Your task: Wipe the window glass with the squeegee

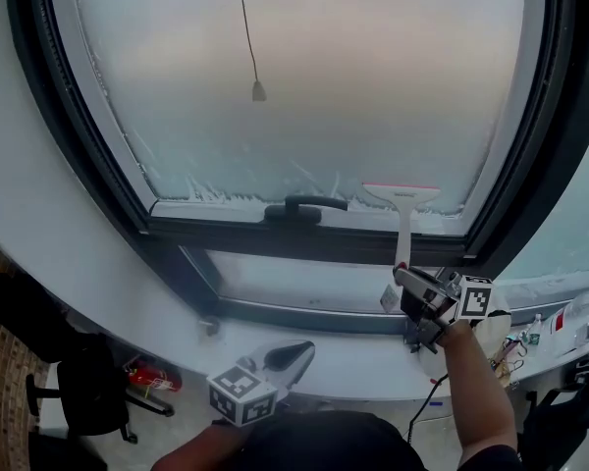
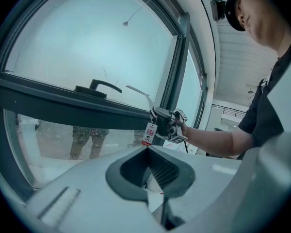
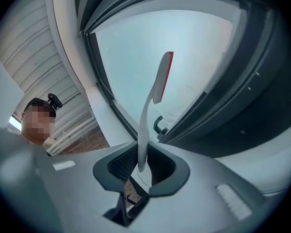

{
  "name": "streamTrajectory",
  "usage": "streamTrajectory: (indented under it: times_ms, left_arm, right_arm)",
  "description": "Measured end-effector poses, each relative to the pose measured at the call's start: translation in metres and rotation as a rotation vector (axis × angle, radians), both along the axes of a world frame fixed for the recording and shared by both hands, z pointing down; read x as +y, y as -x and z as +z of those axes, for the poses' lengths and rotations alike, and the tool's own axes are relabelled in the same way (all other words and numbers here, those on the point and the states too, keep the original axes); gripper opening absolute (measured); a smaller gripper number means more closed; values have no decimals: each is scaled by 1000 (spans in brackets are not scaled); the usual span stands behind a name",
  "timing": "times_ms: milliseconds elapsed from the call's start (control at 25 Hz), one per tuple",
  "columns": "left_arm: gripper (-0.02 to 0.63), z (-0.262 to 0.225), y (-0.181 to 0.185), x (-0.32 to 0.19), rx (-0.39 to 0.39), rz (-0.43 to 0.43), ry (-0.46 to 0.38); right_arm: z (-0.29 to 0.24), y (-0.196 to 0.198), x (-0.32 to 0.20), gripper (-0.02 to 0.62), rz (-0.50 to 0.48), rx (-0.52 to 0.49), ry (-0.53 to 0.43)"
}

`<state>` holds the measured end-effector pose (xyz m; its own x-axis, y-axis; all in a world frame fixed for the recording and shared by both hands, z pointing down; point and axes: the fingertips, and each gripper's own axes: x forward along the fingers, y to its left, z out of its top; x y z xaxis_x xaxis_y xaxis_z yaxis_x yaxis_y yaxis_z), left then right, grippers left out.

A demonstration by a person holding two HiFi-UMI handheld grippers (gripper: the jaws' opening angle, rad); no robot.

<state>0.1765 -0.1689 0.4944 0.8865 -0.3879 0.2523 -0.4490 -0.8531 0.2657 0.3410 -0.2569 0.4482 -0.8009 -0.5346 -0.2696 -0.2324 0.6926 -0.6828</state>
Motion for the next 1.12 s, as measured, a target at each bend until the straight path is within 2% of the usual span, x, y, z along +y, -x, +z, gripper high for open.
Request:
streamTrajectory:
  times_ms: [680,1120]
  left_arm:
    - [0,9,-2,-2,-6,1,15]
    - [0,8,3,-1,1,-3,16]
  right_arm:
    - [67,0,5,83,-13,-36,125]
    - [70,2,5,84,-18,-48,155]
